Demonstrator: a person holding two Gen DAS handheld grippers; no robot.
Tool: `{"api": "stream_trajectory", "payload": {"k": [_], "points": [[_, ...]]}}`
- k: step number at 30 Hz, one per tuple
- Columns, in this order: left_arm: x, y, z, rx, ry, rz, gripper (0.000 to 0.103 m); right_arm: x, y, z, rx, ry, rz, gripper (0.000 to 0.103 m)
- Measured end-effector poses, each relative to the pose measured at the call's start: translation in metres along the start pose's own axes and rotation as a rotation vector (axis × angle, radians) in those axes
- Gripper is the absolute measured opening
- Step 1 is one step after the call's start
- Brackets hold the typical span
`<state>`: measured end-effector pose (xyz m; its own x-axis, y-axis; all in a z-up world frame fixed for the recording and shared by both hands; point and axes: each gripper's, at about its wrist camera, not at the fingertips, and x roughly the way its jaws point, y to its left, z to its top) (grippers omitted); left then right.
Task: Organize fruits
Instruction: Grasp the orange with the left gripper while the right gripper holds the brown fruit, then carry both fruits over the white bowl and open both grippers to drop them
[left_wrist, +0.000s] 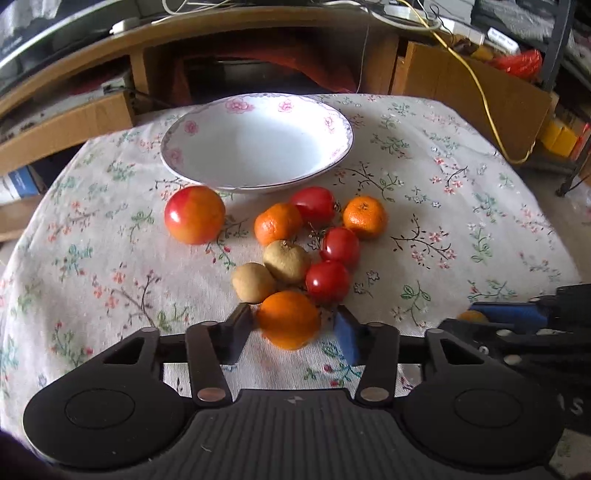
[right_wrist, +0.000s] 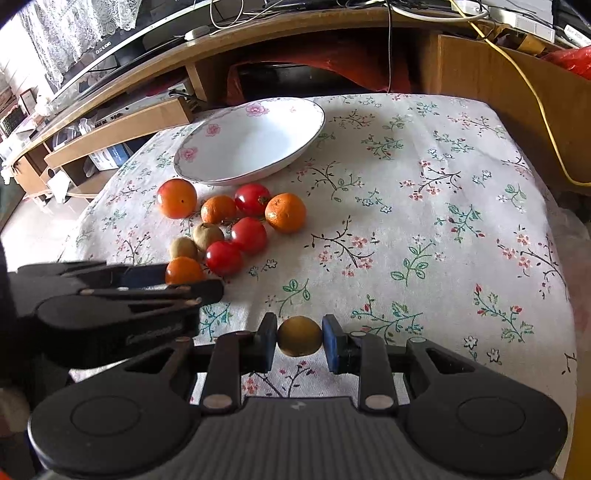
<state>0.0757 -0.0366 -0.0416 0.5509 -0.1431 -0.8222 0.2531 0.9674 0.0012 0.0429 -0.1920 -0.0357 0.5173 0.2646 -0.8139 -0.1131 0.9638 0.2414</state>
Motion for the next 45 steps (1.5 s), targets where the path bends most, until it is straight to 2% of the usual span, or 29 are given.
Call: {"api": "stream_trajectory", "payload": {"k": [2,3,4,9,16,25,39,45], "points": [[-0.002,0.000,0.000,-0.008,0.010,0.003,0.054,-0.001,0.000,0.000,-0.001,0.000,-0.001,0.019],[-0.004,0.001,-0.001,-0.014,0.014,0.003,0.045,-0.003,0.000,0.000,-0.001,-0.002,-0.001,0.019],[-0.006,0.002,-0.002,-0.016,0.020,0.008,0.042,-0.004,0.000,0.001,-0.001,-0.006,-0.001,0.019],[-0.016,0.005,-0.005,0.010,0.044,0.063,0.042,-0.012,0.006,0.009,-0.012,-0.031,0.005,0.019],[-0.027,0.007,0.008,0.044,0.013,0.045,0.042,-0.023,0.016,0.025,-0.024,-0.081,-0.002,0.019],[-0.021,0.013,0.037,0.047,-0.012,0.034,0.042,-0.004,0.031,0.056,-0.078,-0.080,-0.015,0.019],[0.007,0.030,0.080,0.053,-0.019,0.079,0.042,0.032,0.031,0.107,-0.113,-0.099,-0.015,0.019],[0.018,0.021,0.088,0.103,-0.031,0.099,0.042,0.048,0.030,0.122,-0.109,-0.108,0.038,0.019]]}}
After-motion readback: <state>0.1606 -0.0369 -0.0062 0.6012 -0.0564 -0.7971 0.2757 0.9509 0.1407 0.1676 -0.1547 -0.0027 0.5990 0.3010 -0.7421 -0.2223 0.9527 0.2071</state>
